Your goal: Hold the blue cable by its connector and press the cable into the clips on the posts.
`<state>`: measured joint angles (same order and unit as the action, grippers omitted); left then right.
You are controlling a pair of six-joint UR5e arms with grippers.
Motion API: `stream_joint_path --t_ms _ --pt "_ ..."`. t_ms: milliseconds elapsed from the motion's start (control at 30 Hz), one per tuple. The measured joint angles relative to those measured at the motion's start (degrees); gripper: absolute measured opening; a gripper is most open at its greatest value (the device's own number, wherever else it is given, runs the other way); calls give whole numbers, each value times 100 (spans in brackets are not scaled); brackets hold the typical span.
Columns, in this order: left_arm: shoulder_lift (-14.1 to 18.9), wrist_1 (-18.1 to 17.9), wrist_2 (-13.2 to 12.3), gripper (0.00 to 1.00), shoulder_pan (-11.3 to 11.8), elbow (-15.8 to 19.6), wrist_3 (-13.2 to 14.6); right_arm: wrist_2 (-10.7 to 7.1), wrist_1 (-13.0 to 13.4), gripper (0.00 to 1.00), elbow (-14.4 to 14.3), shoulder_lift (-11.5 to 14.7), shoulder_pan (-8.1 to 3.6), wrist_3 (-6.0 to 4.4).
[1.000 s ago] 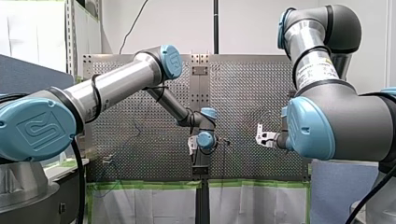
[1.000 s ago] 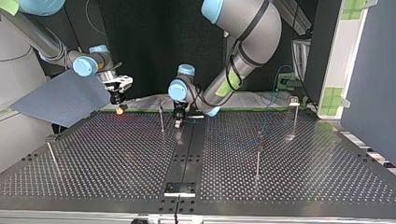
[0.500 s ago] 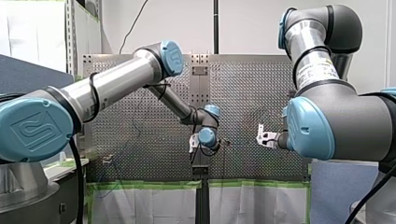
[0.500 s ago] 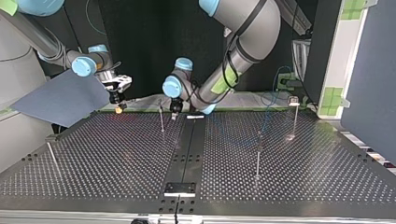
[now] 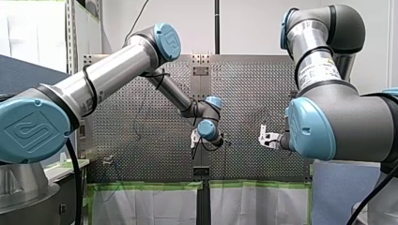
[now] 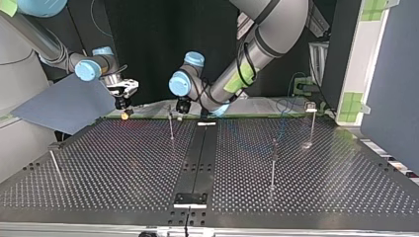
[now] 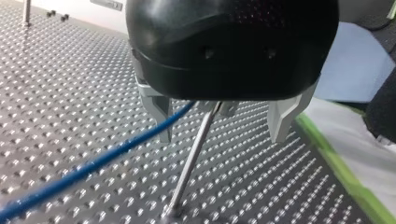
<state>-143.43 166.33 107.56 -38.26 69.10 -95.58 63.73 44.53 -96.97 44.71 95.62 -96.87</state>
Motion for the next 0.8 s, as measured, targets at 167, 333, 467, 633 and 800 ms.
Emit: stream_joint_path --t_ms 167,333,467,633,800 --pt "28 -10 13 100 -107 105 -2 0 -10 0 -1 0 -2 0" --pt "28 -12 33 100 -203 120 -6 0 -11 0 -1 0 -2 0" --pt "29 -63 30 100 -260 119 -29 -3 -10 0 0 0 -3 -1" --pt "29 -99 44 100 -313 121 -61 -7 -5 0 0 0 -3 -1" --pt "30 -118 49 100 -354 120 -98 -7 -4 0 1 0 -3 -3"
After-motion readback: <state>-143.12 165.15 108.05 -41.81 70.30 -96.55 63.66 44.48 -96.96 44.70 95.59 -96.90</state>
